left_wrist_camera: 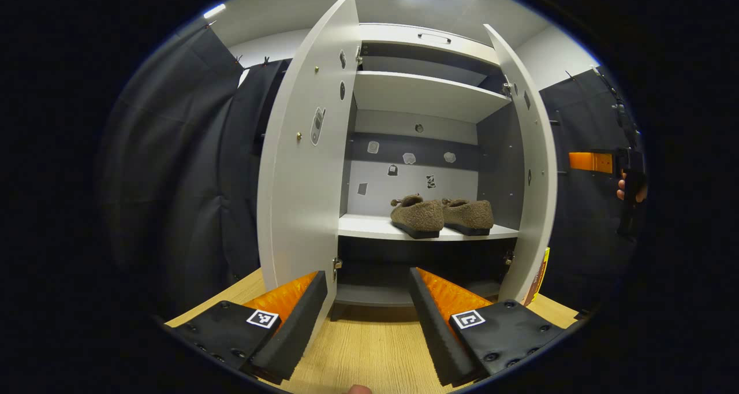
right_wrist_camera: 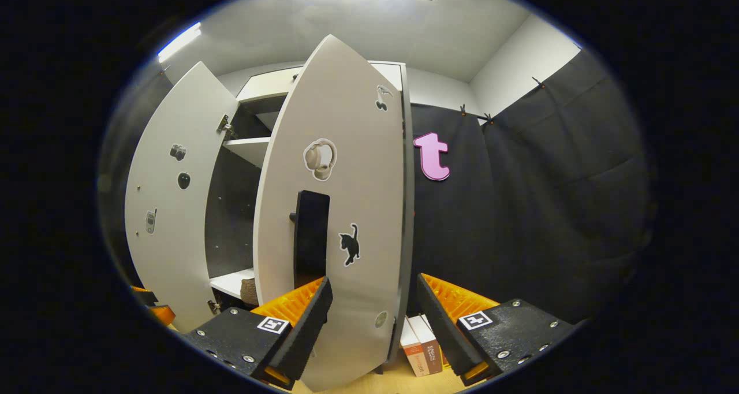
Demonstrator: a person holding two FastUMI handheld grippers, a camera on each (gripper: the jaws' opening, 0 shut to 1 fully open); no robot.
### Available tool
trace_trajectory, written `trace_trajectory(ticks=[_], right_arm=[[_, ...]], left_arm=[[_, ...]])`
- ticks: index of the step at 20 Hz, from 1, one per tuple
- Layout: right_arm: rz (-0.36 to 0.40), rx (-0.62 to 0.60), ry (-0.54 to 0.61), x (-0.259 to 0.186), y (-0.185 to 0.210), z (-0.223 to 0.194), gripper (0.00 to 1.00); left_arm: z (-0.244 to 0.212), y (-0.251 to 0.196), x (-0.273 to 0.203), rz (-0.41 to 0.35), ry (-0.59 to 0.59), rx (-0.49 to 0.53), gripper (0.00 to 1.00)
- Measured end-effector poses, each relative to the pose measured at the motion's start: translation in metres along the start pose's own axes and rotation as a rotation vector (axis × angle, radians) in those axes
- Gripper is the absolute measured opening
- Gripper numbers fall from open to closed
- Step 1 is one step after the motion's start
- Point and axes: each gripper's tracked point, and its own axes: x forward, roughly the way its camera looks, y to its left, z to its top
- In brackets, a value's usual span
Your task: Grab one shoe with the right hand and put it into the shoe cabinet, grab the other shoe with the left hand and put it into the shoe cabinet; then close the right door with the right hand and the left door with the left hand.
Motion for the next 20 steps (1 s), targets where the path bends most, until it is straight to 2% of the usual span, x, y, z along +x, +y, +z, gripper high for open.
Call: trace_trajectory(ticks=[6,7,8,11,12,13,14,15,16,17,20], right_arm=[[0.07,-0.014,0.012,0.018,0.04,-0.011,0.93],[0.071,-0.012,0.013,0.022,0.043,-0.013,0.97],[0.072,-0.008,0.016,0.027,0.045,-0.014,0.94],[0.08,0.004,0.024,0.038,0.053,-0.019,0.94],[0.086,0.011,0.023,0.04,0.056,-0.02,0.9],[0.09,0.014,0.027,0.044,0.059,-0.021,0.97],[0.093,0.017,0.027,0.046,0.06,-0.022,0.92],[0.093,0.015,0.03,0.049,0.062,-0.023,0.92],[0.094,0.013,0.034,0.053,0.064,-0.024,0.98],[0.094,0.011,0.039,0.056,0.067,-0.025,0.92],[0.084,0.005,0.05,0.071,0.075,-0.029,0.91]], left_arm=[[0.002,0.012,-0.004,0.032,-0.002,0.005,0.93],[0.002,0.013,-0.004,0.033,-0.001,0.006,0.93],[0.003,0.014,-0.003,0.034,-0.001,0.007,0.99],[0.003,0.015,-0.005,0.036,-0.001,0.007,0.99],[0.003,0.016,-0.004,0.037,-0.003,0.008,0.99],[0.004,0.016,-0.004,0.037,-0.004,0.01,0.99],[0.004,0.017,-0.003,0.038,-0.005,0.011,0.99],[0.004,0.018,-0.003,0.039,-0.005,0.011,0.99],[0.004,0.019,-0.003,0.039,-0.005,0.01,0.99],[0.004,0.019,-0.002,0.039,-0.004,0.009,0.99],[0.004,0.019,0.0,0.038,-0.004,0.006,0.99]])
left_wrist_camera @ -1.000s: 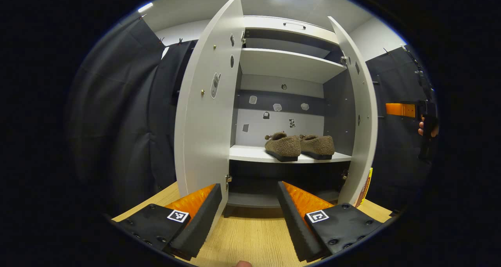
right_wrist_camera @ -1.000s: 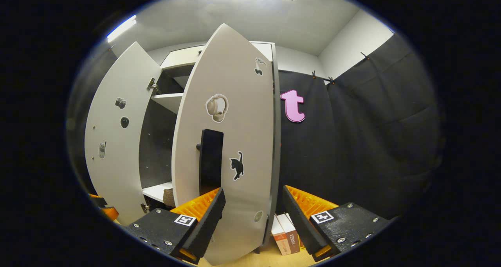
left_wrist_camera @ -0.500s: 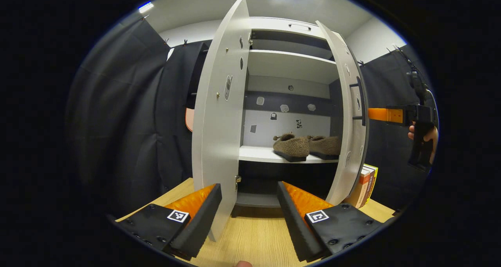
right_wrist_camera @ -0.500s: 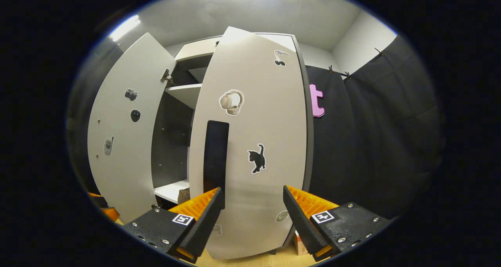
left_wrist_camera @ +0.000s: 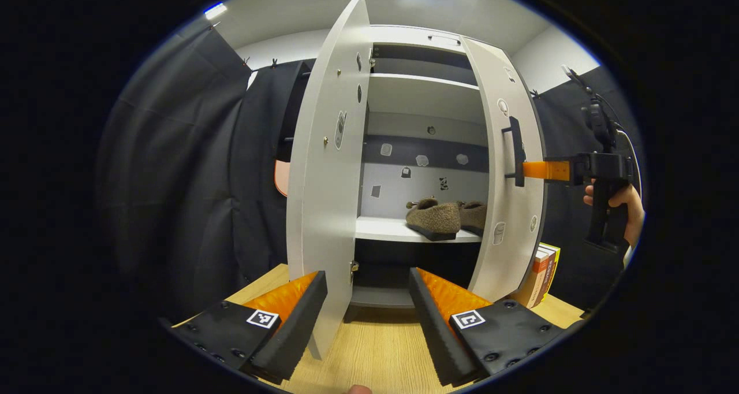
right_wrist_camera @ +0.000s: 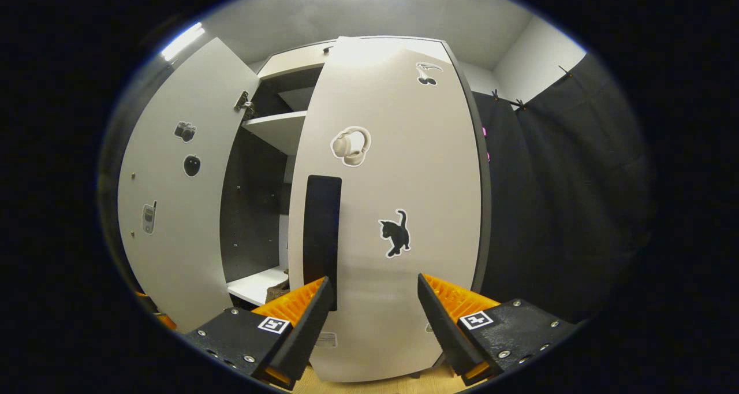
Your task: Grab one shoe with the right hand and put it into the shoe cabinet, grab the other shoe with the left hand and put it into the shoe cabinet; then close the right door with the right hand and the left door with the left hand.
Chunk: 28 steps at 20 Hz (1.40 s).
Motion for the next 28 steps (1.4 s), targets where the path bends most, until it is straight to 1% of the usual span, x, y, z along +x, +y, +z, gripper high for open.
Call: trace_trajectory(ticks=[1,2,5,9,11,12,15,17,18,19,22,23,24,26,27,28], right_arm=[[-0.004,0.003,0.003,0.007,0.004,-0.001,0.91],[-0.009,0.011,0.004,0.013,0.007,-0.002,0.91],[-0.021,0.035,0.004,0.026,0.012,-0.004,0.91],[-0.011,0.053,0.007,0.039,0.014,-0.007,0.91],[-0.007,0.046,0.007,0.042,0.015,-0.007,0.91],[-0.006,0.039,0.004,0.041,0.014,-0.006,0.91],[-0.002,0.026,0.011,0.039,0.012,-0.011,0.91],[0.006,0.043,0.025,0.034,0.012,-0.013,0.92],[0.011,0.06,0.021,0.03,0.011,-0.012,0.92],[0.013,0.069,0.016,0.026,0.01,-0.01,0.92],[0.0,0.066,-0.008,0.013,0.004,-0.002,0.92],[-0.002,0.064,-0.016,0.008,0.002,0.0,0.92],[-0.004,0.062,-0.021,0.004,0.001,0.002,0.92],[-0.003,0.059,-0.025,-0.002,0.0,0.005,0.92],[-0.004,0.059,-0.029,-0.004,-0.001,0.007,0.92],[-0.003,0.058,-0.029,-0.007,-0.002,0.008,0.93]], left_arm=[[0.0,-0.001,0.001,-0.002,0.0,0.0,0.99],[0.001,-0.002,0.002,-0.006,0.0,-0.001,0.93],[-0.001,-0.007,0.002,-0.025,0.005,-0.004,0.93],[-0.002,-0.012,0.001,-0.047,0.015,-0.013,0.93],[0.0,-0.012,-0.001,-0.045,0.011,-0.012,0.93],[0.002,-0.009,-0.002,-0.039,0.008,-0.01,0.99],[0.006,0.0,-0.008,-0.016,-0.001,-0.013,0.99],[0.015,0.013,-0.015,0.017,-0.014,-0.018,0.93],[0.019,0.021,-0.018,0.038,-0.015,-0.026,0.93],[0.022,0.031,-0.022,0.061,-0.011,-0.037,0.87],[0.041,0.073,-0.031,0.15,-0.015,-0.048,0.87],[0.05,0.09,-0.033,0.183,-0.021,-0.042,0.93],[0.06,0.109,-0.034,0.226,-0.029,-0.036,0.93],[0.083,0.145,-0.029,0.288,-0.056,-0.032,0.93],[0.097,0.16,-0.024,0.317,-0.078,-0.028,0.99],[0.112,0.17,-0.015,0.33,-0.097,-0.023,0.99]])
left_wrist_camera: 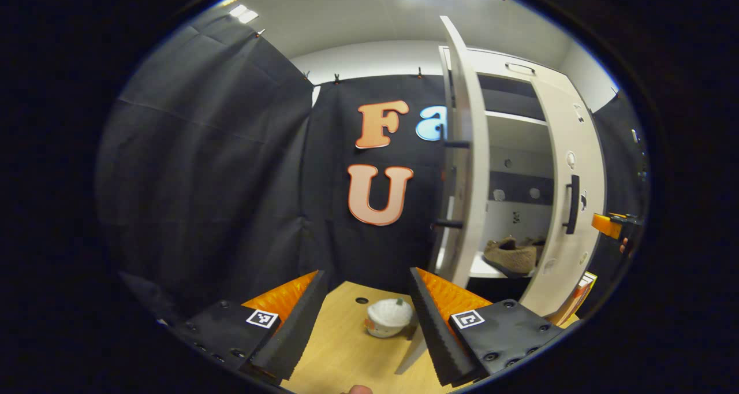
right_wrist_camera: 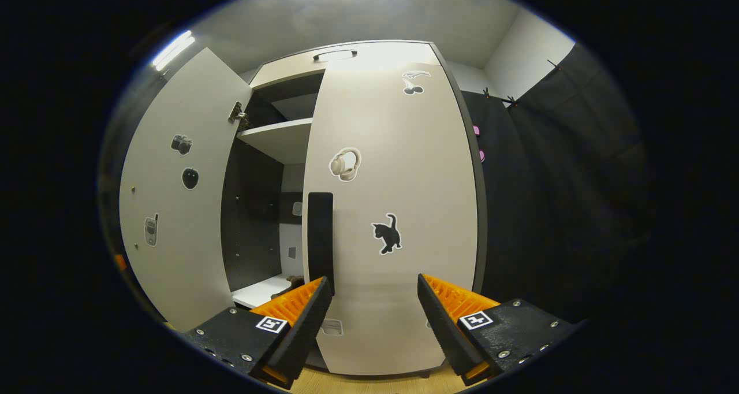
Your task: Grab one shoe with the right hand and put it into the shoe cabinet, grab the other shoe with the left hand and put it into the shoe cabinet; then close the right door with the right hand and the left door with the left hand.
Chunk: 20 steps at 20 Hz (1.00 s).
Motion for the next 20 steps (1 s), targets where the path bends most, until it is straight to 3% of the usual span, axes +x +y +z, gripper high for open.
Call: trace_trajectory(ticks=[1,4,5,7,8,10,11,12,13,15,18,19,20], right_arm=[[0.001,-0.001,-0.001,-0.002,-0.001,0.001,0.92],[0.002,-0.01,-0.007,-0.009,-0.002,0.006,0.93],[0.0,-0.016,-0.01,-0.01,-0.003,0.006,0.93],[-0.005,-0.027,-0.01,-0.014,-0.004,0.007,0.92],[-0.007,-0.029,-0.01,-0.015,-0.005,0.007,0.93],[-0.01,-0.028,-0.008,-0.017,-0.006,0.007,0.93],[-0.011,-0.026,-0.009,-0.019,-0.006,0.007,0.93],[-0.01,-0.022,-0.01,-0.02,-0.006,0.007,0.93],[-0.007,-0.018,-0.012,-0.021,-0.005,0.007,0.93],[0.001,-0.013,-0.01,-0.022,-0.004,0.005,0.93],[0.002,-0.006,-0.021,-0.024,-0.004,0.009,0.93],[0.005,-0.001,-0.022,-0.025,-0.004,0.009,0.93],[0.006,0.001,-0.024,-0.027,-0.005,0.01,0.93]], left_arm=[[0.009,0.001,0.013,-0.002,-0.009,0.001,0.93],[0.025,-0.009,0.052,-0.041,-0.001,-0.022,0.88],[0.028,-0.013,0.061,-0.054,-0.005,-0.034,0.93],[0.031,-0.015,0.073,-0.06,-0.016,-0.025,0.93],[0.031,-0.018,0.077,-0.059,-0.02,-0.008,0.99],[0.032,-0.021,0.079,-0.057,-0.041,0.037,0.87],[0.033,-0.021,0.078,-0.055,-0.048,0.059,0.87],[0.033,-0.021,0.077,-0.051,-0.048,0.073,0.99],[0.034,-0.023,0.077,-0.052,-0.045,0.085,0.87],[0.036,-0.029,0.075,-0.061,-0.036,0.099,0.91],[0.036,-0.052,0.067,-0.117,-0.037,0.107,0.98],[0.034,-0.061,0.064,-0.134,-0.034,0.106,0.87],[0.034,-0.07,0.062,-0.15,-0.032,0.104,0.93]])
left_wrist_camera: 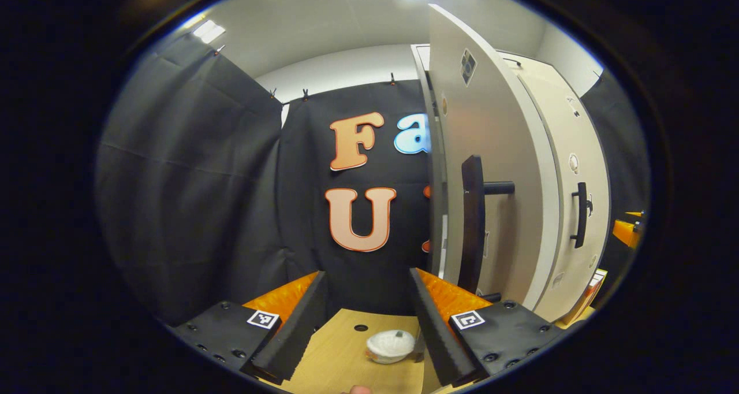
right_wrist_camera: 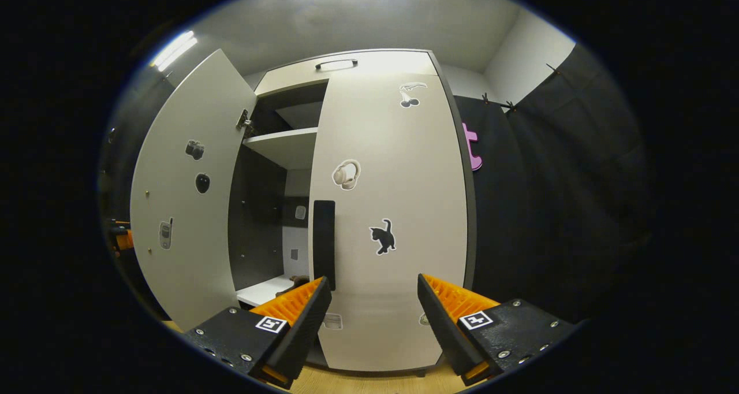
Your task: Grab one shoe with the right hand and put it into the shoe cabinet, grab the other shoe with the left hand and put it into the shoe cabinet; then close the right door with the right hand and the left door with the left hand.
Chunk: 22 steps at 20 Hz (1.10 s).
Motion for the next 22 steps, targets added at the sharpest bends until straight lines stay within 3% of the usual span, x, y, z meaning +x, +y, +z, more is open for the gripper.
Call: trace_trajectory(ticks=[1,2,7,8,9,12,16,22], right_arm=[[-0.002,0.0,-0.003,-0.001,-0.002,0.001,0.97],[-0.004,0.0,-0.006,-0.003,-0.004,0.003,0.93],[-0.012,-0.006,-0.006,-0.01,-0.008,0.004,0.93],[-0.013,-0.008,-0.003,-0.01,-0.009,0.003,0.93],[-0.01,-0.006,0.001,-0.011,-0.008,0.002,0.93],[-0.012,-0.015,0.009,-0.015,-0.009,0.002,0.93],[-0.021,-0.029,0.013,-0.018,-0.012,0.004,0.93],[-0.059,-0.047,0.025,-0.024,-0.029,0.001,0.93]], left_arm=[[0.002,-0.011,0.0,-0.018,0.001,-0.001,0.93],[0.001,-0.02,0.0,-0.035,0.003,-0.001,0.93],[-0.002,-0.061,0.003,-0.135,0.009,-0.036,0.93],[-0.003,-0.068,0.005,-0.154,0.015,-0.051,0.87],[-0.004,-0.074,0.005,-0.164,0.02,-0.057,0.93],[-0.008,-0.092,0.016,-0.185,0.027,-0.043,0.93],[-0.021,-0.138,0.031,-0.285,0.07,-0.078,0.91],[-0.03,-0.18,0.036,-0.353,0.079,-0.061,0.89]])
